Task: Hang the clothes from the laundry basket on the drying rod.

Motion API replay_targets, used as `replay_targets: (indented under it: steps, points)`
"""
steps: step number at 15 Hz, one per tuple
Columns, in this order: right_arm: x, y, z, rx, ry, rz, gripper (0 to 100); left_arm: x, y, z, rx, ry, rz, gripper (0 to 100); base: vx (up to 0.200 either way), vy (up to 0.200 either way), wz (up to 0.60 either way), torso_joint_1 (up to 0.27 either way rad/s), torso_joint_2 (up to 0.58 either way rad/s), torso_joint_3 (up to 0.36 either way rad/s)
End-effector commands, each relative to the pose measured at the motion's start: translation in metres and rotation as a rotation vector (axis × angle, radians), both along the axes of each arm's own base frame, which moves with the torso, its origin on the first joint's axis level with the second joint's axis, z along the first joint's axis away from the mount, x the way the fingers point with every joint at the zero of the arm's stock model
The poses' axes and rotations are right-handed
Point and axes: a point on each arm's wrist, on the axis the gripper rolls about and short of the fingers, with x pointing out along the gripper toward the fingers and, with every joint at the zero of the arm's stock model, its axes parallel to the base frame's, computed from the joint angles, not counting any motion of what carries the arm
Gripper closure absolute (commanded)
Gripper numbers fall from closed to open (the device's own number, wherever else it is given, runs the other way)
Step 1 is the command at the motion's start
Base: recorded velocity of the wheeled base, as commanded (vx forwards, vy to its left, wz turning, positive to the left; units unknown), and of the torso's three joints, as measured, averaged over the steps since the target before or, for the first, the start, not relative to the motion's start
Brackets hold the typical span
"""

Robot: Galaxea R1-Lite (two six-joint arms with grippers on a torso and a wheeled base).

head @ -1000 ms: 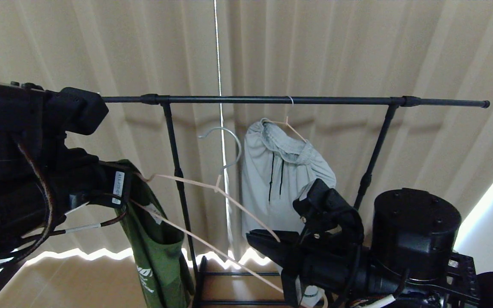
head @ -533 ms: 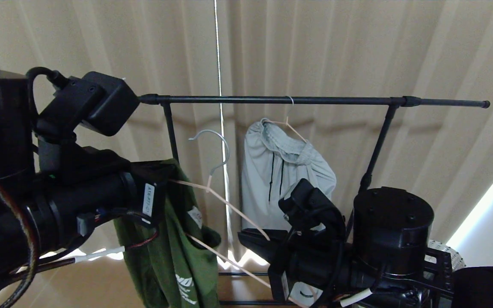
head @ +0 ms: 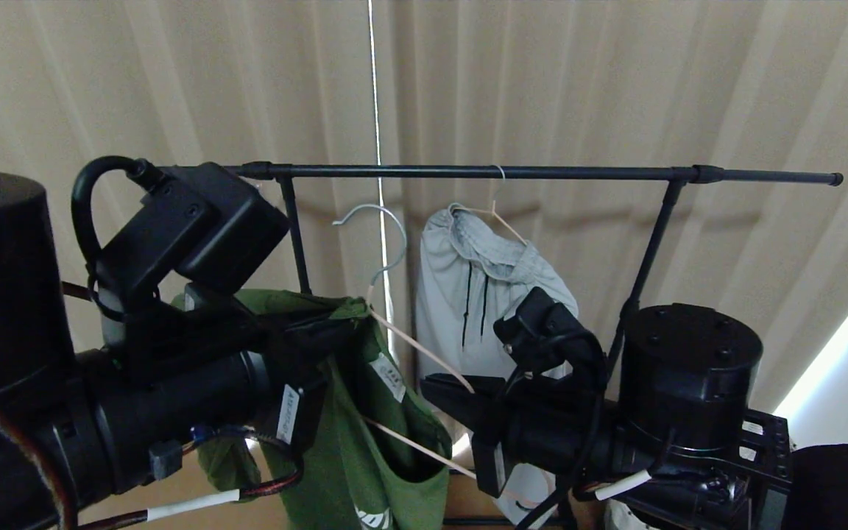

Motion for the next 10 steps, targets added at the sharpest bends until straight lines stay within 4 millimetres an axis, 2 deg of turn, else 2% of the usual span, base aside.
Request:
replay_targets:
  steps: [1,2,6,7,10]
  points:
    - [-0.002,-0.006,0.008,0.018,-0.015,-0.007,100,-0.005,0.007,-0.003,0.001,-0.006,0.0,100,0.0,0.0,0.0,0.0,0.0,0.0]
    - [0.0,-0.011,0.011,0.024,-0.02,-0.021,100,-0.006,0.009,0.0,-0.018,-0.022,0.002,0,0.0,0.0,0.0,0.0,0.0,0.0]
    - [-0.003,-0.035,0.024,0.052,-0.048,-0.071,100,-0.015,0.019,0.011,-0.056,-0.077,0.0,0,0.0,0.0,0.0,0.0,0.0,0.0]
    - [-0.007,-0.045,0.026,0.056,-0.053,-0.085,100,-0.017,0.025,0.009,-0.039,-0.09,0.008,0,0.0,0.0,0.0,0.0,0.0,0.0]
    - [-0.018,-0.061,0.03,0.032,-0.034,-0.098,100,-0.014,0.043,0.001,0.034,-0.122,-0.003,0,0.0,0.0,0.0,0.0,0.0,0.0]
